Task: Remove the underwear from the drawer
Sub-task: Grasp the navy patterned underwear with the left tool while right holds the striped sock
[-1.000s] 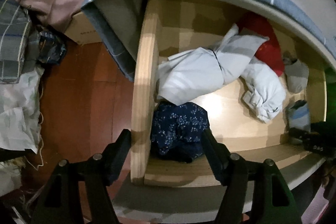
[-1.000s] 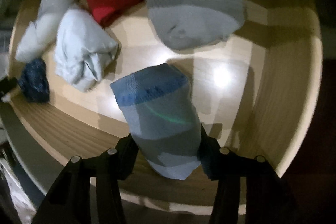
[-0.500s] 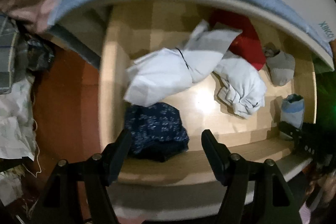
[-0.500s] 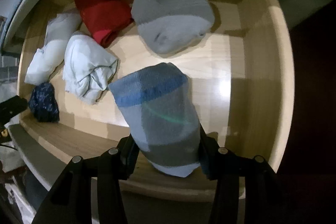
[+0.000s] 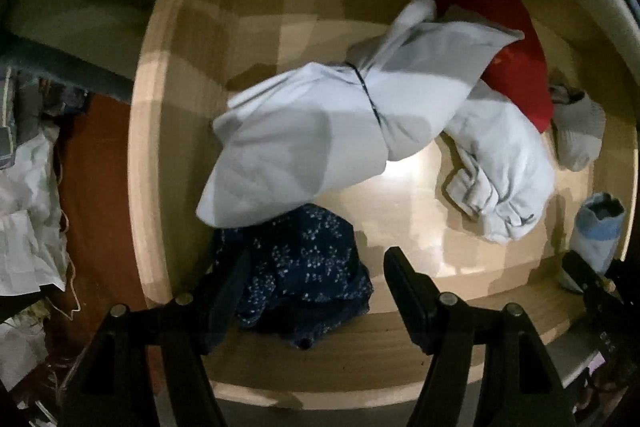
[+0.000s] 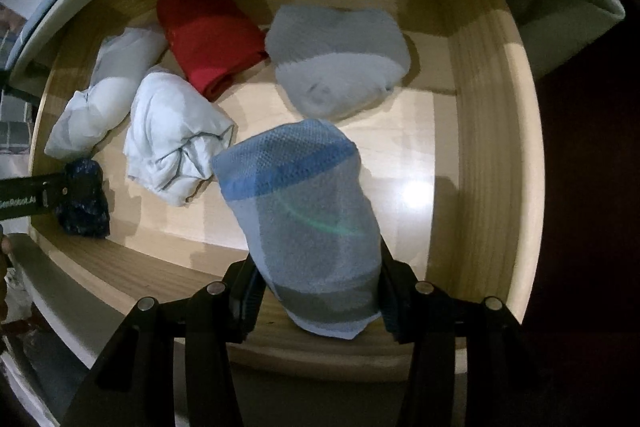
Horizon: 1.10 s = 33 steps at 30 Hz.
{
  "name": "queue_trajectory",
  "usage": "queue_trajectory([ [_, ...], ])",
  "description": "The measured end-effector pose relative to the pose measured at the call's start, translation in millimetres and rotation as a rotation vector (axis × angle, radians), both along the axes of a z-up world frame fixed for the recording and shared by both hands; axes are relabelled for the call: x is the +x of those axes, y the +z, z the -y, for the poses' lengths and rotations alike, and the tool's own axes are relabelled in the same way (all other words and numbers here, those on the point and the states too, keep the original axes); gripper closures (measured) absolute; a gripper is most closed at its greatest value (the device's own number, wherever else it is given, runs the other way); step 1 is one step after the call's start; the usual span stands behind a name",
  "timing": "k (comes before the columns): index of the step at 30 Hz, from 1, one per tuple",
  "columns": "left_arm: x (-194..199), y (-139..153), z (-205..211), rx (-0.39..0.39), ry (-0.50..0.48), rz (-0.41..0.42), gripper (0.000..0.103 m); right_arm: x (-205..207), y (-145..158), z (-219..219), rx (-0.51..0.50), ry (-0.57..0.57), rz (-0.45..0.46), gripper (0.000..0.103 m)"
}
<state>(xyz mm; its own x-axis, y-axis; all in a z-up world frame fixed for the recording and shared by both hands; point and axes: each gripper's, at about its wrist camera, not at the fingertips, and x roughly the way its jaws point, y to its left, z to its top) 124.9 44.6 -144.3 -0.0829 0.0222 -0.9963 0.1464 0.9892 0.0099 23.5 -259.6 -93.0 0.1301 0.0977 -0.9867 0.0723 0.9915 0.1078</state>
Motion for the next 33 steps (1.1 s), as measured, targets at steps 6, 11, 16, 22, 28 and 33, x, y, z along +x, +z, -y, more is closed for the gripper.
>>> queue_trajectory([
  [6, 7.5, -9.4, 14.7, 0.038, 0.002, -0.013, 0.031, 5.3, -2.3, -9.0, 0.004, 0.001, -0.015, 0.057],
  [11, 0.9, -12.0, 37.5, 0.029, -0.089, -0.027, 0.029, 17.8, -9.3, -8.8, 0.014, 0.001, -0.027, 0.057],
  [16, 13.5, -12.2, 29.9, 0.005, -0.054, -0.029, 0.029, 19.9, -19.8, -7.0, 0.028, -0.008, -0.033, 0.057],
  [22, 11.5, -21.6, 47.2, 0.077, -0.075, -0.037, 0.03, 21.9, -24.2, -7.6, 0.021, -0.002, -0.04, 0.056],
  [28, 11.4, -31.0, 56.5, 0.137, -0.106, -0.018, 0.038, 22.3, -26.6, -7.2, 0.02, -0.008, -0.039, 0.056],
  [33, 3.2, -31.1, 69.3, 0.166, -0.155, 0.022, 0.06, 22.5, -27.8, -7.2, 0.022, -0.009, -0.041, 0.056],
])
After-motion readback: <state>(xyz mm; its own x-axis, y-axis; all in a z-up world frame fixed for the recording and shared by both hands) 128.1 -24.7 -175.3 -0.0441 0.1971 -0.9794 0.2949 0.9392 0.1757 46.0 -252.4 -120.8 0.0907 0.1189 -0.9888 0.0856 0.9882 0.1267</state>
